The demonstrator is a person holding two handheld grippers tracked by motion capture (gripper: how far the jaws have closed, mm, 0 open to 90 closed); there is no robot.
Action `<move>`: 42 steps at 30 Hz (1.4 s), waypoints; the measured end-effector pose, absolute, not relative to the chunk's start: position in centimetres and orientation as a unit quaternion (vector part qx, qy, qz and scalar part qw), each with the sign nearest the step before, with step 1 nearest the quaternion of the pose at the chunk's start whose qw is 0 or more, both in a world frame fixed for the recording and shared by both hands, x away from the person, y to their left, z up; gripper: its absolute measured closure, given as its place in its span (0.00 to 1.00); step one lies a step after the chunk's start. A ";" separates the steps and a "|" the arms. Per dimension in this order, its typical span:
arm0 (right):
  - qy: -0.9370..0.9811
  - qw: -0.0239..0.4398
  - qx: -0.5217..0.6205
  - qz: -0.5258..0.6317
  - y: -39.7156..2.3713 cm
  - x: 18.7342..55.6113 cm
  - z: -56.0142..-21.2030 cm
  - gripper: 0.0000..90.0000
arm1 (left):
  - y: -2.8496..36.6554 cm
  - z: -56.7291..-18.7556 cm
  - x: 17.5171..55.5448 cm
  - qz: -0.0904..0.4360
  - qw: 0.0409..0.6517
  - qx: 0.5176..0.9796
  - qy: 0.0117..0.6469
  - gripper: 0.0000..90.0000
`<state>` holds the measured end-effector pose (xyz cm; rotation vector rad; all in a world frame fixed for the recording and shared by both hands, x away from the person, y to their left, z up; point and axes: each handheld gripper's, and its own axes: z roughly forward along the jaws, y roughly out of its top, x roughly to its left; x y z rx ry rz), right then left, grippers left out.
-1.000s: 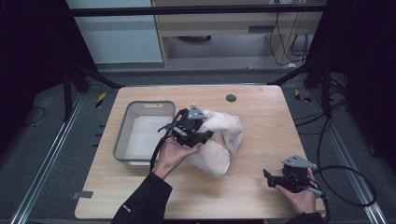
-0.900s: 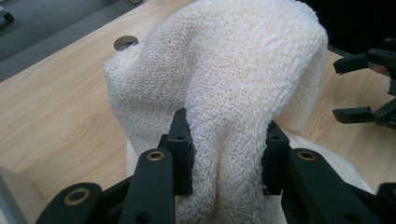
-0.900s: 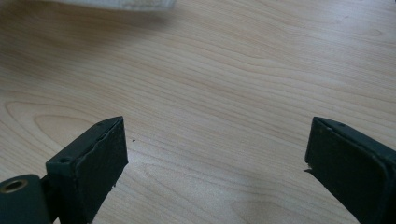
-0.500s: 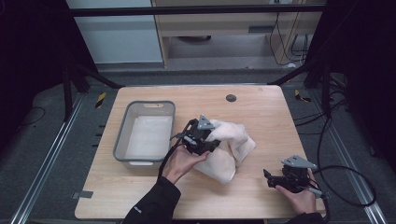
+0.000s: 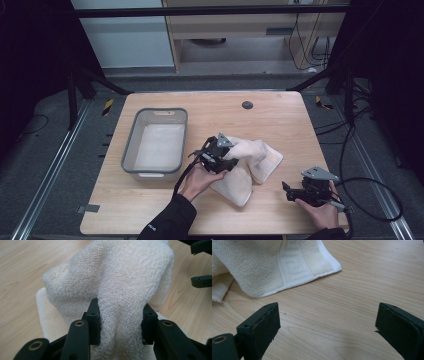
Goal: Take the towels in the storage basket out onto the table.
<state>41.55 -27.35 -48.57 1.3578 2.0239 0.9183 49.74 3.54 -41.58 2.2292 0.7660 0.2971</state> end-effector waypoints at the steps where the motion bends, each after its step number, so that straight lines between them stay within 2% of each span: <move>1: 0.749 0.265 0.503 0.340 -27.3 41.6 -48.6 0.06 | 3.5 -41.7 49.7 0.116 0.371 0.871 0.300 0.66; 10: 0.751 0.264 0.502 0.337 -27.3 41.6 -48.6 0.06 | 3.4 -42.4 49.8 0.124 0.358 0.876 0.299 0.57; 16: 0.752 0.264 0.502 0.336 -27.3 41.6 -48.6 0.06 | 3.5 -42.5 49.8 0.133 0.351 0.876 0.302 0.39; 20: 0.752 0.263 0.503 0.335 -27.3 41.6 -48.6 0.06 | 3.9 -42.2 49.7 0.130 0.356 0.874 0.305 0.32; 32: 0.751 0.264 0.505 0.335 -27.4 41.6 -48.6 0.06 | 6.0 -40.3 48.0 0.130 0.367 0.875 0.288 0.23; 42: 0.750 0.262 0.509 0.332 -27.4 41.6 -48.6 0.05 | 10.0 -39.6 46.1 0.150 0.381 0.862 0.298 0.23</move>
